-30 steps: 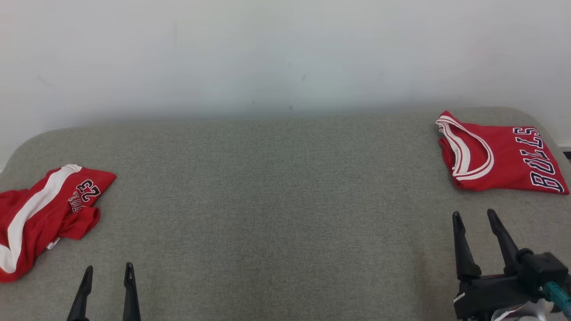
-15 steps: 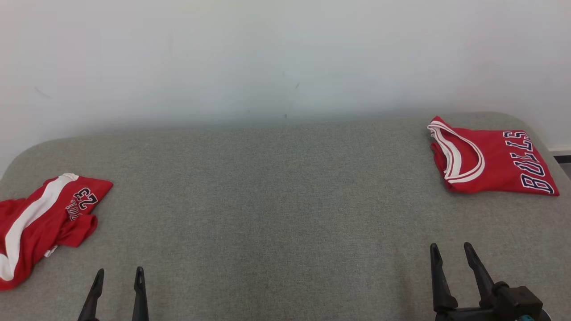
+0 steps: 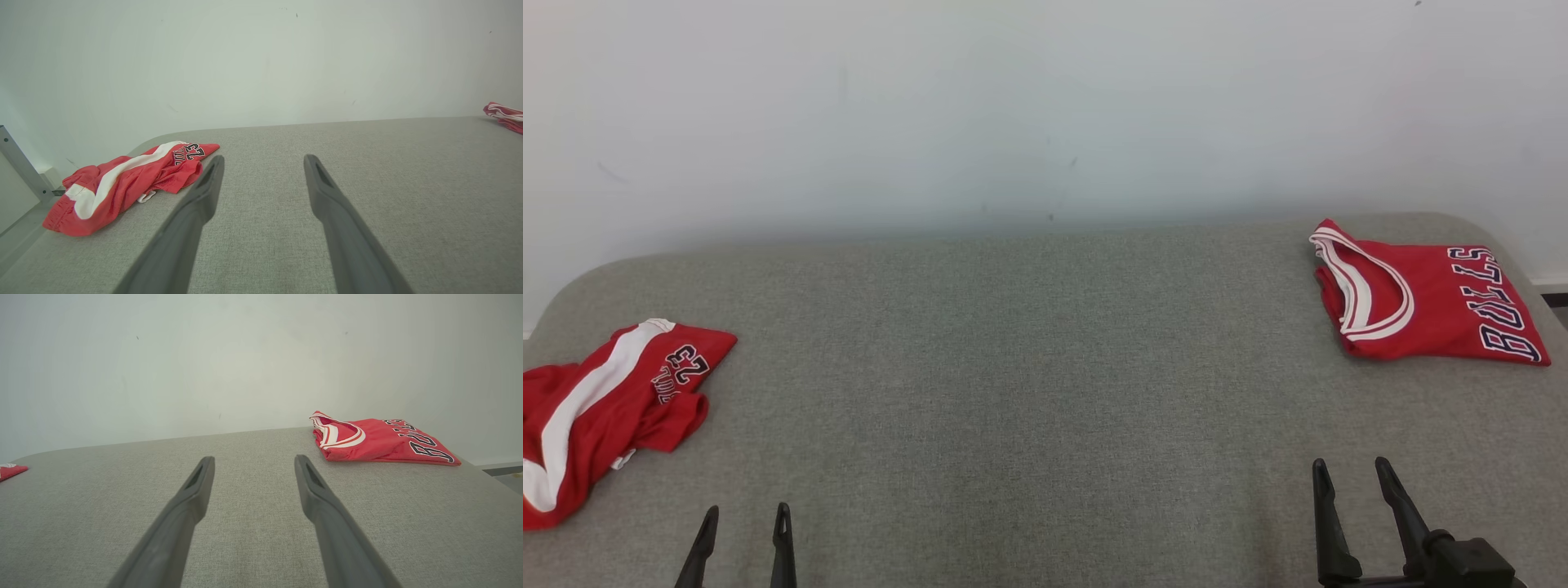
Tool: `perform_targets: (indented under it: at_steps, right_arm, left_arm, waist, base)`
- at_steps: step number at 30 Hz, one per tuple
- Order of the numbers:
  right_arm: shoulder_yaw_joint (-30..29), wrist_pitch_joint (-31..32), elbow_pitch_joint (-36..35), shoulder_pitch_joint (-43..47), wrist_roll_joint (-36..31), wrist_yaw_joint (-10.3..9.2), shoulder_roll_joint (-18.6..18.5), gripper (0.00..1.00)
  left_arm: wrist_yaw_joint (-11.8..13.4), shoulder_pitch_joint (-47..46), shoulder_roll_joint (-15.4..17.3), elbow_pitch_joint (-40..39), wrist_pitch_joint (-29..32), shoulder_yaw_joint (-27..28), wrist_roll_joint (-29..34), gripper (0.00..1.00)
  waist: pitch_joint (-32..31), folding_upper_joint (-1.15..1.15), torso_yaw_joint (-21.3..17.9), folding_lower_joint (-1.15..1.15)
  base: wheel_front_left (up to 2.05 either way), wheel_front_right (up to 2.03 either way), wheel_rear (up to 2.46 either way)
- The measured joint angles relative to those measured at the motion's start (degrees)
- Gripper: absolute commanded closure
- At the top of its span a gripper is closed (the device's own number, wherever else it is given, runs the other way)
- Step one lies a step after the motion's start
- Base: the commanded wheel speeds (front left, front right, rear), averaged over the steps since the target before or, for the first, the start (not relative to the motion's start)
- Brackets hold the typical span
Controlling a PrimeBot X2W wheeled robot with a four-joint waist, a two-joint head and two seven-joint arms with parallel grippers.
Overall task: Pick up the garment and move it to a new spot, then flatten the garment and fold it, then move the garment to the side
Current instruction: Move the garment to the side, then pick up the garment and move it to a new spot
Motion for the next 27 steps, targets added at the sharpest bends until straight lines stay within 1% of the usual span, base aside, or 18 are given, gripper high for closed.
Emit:
perform_targets:
  at_steps: [10, 27]
  right_arm:
    - [0.49, 0.0, 0.19, -0.05, -0.42, 0.0, 0.13, 0.0]
    - [0.66, 0.0, 1.23, 0.01, -0.75, 0.0, 0.22, 0.0]
  left_arm:
    - [0.92, -0.01, 0.59, 0.0, 0.0, 1.38, -0.49, 0.0]
    - [1.15, 0.18, 0.56, 0.25, 0.0, 0.96, -0.51, 0.0]
  waist:
    - [-0.45, 0.0, 0.34, 0.0]
    - [-1.02, 0.0, 1.11, 0.0]
  base:
    - [0.0, 0.0, 0.0]
    - [0.0, 0.0, 0.0]
